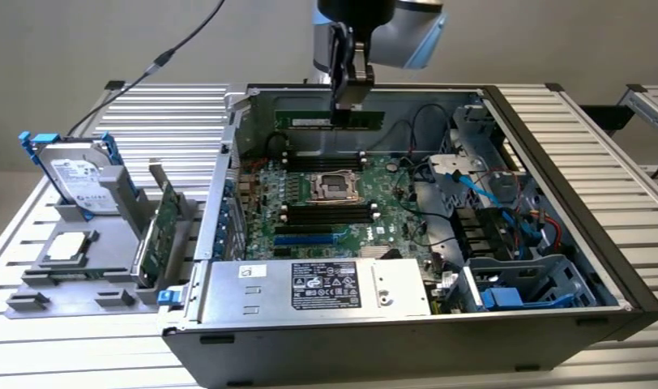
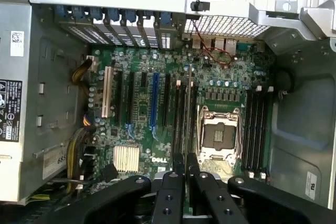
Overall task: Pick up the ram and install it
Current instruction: 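Pick up the ram and move it above insertion slot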
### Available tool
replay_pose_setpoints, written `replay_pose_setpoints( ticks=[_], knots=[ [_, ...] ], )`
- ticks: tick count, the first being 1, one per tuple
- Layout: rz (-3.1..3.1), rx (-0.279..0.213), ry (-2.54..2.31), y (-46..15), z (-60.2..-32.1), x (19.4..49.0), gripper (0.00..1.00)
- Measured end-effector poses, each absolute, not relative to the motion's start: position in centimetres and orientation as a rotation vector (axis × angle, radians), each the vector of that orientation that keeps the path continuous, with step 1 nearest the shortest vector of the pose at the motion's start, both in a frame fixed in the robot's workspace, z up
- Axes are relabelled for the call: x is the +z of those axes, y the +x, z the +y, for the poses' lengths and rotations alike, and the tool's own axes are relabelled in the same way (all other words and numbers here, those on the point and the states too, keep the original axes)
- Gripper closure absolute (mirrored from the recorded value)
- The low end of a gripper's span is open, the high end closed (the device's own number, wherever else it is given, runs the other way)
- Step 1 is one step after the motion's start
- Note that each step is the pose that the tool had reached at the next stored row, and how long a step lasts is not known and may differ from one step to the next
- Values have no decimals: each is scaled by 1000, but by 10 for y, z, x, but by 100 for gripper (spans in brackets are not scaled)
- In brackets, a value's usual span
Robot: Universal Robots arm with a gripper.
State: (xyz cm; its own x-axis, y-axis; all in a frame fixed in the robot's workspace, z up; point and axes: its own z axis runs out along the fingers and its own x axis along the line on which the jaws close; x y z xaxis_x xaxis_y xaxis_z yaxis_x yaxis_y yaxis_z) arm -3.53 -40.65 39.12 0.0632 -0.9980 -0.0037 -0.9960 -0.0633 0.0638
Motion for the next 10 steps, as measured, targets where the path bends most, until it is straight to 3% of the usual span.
replay_pose_setpoints(
  ticks=[10],
  knots=[
    [-2122,-65,2261,-25,-376,383,86]
  ],
)
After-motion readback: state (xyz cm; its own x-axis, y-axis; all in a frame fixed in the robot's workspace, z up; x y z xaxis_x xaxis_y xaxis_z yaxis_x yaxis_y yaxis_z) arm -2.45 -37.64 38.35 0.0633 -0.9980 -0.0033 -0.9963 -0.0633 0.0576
